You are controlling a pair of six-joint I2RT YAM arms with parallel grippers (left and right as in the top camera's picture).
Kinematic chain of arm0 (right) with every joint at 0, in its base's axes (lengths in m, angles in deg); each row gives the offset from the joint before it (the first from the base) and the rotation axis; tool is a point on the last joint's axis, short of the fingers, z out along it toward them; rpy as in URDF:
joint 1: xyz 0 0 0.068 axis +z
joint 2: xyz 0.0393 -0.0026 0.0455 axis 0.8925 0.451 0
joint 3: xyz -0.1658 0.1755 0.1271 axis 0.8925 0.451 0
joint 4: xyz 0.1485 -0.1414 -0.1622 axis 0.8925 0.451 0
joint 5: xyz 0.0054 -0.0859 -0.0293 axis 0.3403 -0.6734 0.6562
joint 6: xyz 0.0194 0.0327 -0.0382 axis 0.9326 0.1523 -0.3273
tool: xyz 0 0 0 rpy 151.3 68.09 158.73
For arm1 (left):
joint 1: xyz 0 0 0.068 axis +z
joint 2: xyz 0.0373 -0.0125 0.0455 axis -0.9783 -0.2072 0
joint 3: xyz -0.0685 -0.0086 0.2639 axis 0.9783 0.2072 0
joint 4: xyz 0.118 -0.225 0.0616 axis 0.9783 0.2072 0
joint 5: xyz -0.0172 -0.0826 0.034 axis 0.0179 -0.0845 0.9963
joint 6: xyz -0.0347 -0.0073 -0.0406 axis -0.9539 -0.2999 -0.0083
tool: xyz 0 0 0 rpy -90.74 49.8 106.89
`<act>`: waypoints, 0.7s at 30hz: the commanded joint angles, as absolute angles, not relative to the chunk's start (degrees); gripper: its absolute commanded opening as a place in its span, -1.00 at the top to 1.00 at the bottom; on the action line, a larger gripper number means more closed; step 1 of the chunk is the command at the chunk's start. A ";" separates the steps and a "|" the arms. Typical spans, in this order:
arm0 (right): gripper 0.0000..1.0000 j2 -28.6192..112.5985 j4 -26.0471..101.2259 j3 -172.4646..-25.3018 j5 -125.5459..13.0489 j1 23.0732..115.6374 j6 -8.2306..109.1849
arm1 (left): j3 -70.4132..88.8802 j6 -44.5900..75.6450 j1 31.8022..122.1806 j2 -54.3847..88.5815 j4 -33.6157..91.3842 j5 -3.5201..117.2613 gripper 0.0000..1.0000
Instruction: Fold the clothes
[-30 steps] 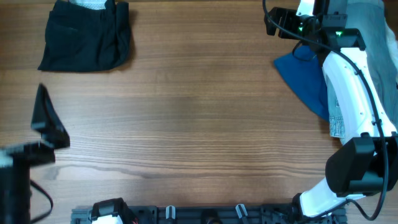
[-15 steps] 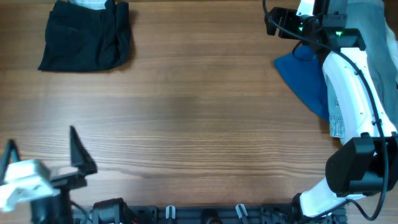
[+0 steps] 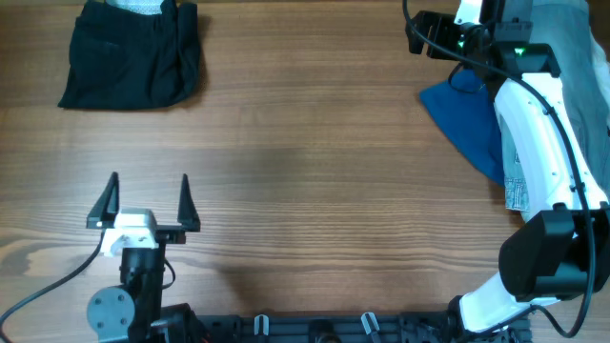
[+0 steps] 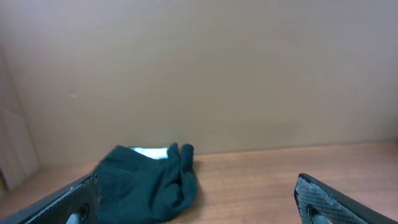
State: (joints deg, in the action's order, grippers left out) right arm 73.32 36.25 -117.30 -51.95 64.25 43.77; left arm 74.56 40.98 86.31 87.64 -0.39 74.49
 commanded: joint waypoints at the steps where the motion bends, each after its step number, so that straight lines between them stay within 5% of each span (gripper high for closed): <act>1: -1.00 73.87 36.11 -117.52 -52.48 64.30 42.72 | 77.41 40.87 85.29 88.56 -0.98 72.96 -1.00; 21: -0.99 73.87 36.11 -117.52 -52.48 64.30 42.72 | 88.79 40.83 83.38 88.56 -2.10 71.01 -1.00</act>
State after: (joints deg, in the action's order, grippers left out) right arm 73.32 36.25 -117.30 -51.95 64.25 43.77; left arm 88.20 40.98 83.65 87.90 -1.86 71.49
